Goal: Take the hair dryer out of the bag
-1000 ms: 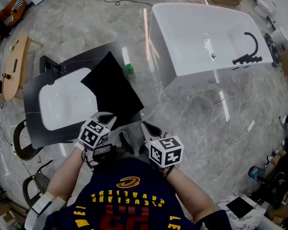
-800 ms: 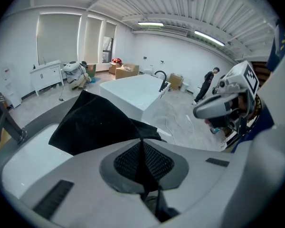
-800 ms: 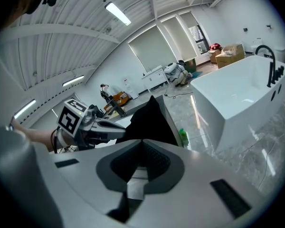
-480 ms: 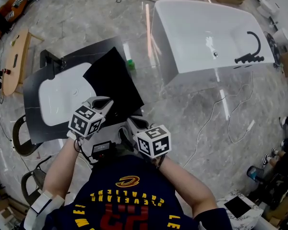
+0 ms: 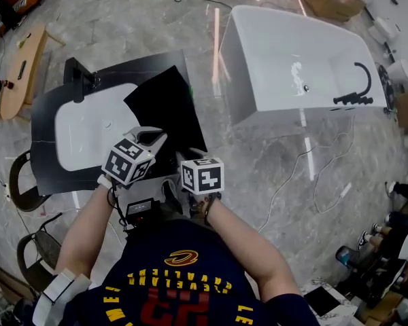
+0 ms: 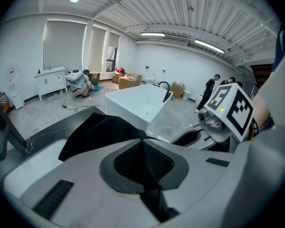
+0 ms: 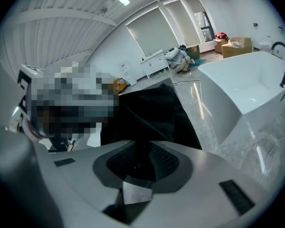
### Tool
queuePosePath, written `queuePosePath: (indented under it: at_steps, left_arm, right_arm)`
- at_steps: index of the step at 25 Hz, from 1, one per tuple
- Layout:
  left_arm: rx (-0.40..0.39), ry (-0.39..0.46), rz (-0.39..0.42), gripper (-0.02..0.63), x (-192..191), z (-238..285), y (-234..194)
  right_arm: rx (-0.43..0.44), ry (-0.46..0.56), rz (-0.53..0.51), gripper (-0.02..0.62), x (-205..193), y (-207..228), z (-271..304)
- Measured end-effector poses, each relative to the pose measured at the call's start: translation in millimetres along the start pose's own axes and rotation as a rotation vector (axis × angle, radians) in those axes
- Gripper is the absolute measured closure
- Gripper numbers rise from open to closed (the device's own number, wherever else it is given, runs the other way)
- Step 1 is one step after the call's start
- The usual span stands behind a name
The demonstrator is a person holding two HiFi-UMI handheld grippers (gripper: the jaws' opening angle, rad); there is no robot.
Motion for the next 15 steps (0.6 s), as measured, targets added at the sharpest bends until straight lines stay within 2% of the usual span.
queuePosePath:
  at_steps: [4, 6, 11, 13, 15]
  left_arm:
    - [-0.037, 0.030, -0.061, 0.588, -10.1, -3.6, 0.2]
    - [-0.062, 0.041, -0.097, 0.588, -16.5, -4.4, 1.5]
    - [-0.110, 0.042, -0.167, 0.588, -33.7, -3.0, 0.7]
    - [-0.124, 0.042, -0.205, 0.588, -41.0, -3.2, -1.8]
    - [-0.131, 0.049, -0.244, 0.588, -46.2, -3.8, -5.7]
  right_arm:
    - [-0.041, -0.040, 0.010, 0.497, 0.5, -2.2, 20.9]
    - [-0.074, -0.048, 0.023, 0.428, -0.9, -3.2, 29.2]
    - [-0.133, -0.055, 0.038, 0.416, 1.5, -0.7, 48.1]
    - [-0.153, -0.053, 0.011, 0.416, 5.6, -1.3, 54.7]
    - [-0.179, -0.063, -0.037, 0.384, 9.3, -3.0, 61.9]
Point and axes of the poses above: the fingertips, and each gripper's own axes: z forward along the fingers, y to its right, x out of its top, the point moved 10 cm from there along -z, backward along the fingers, and after that the axes turned 1 degree about -z, right-handed, at the moved point
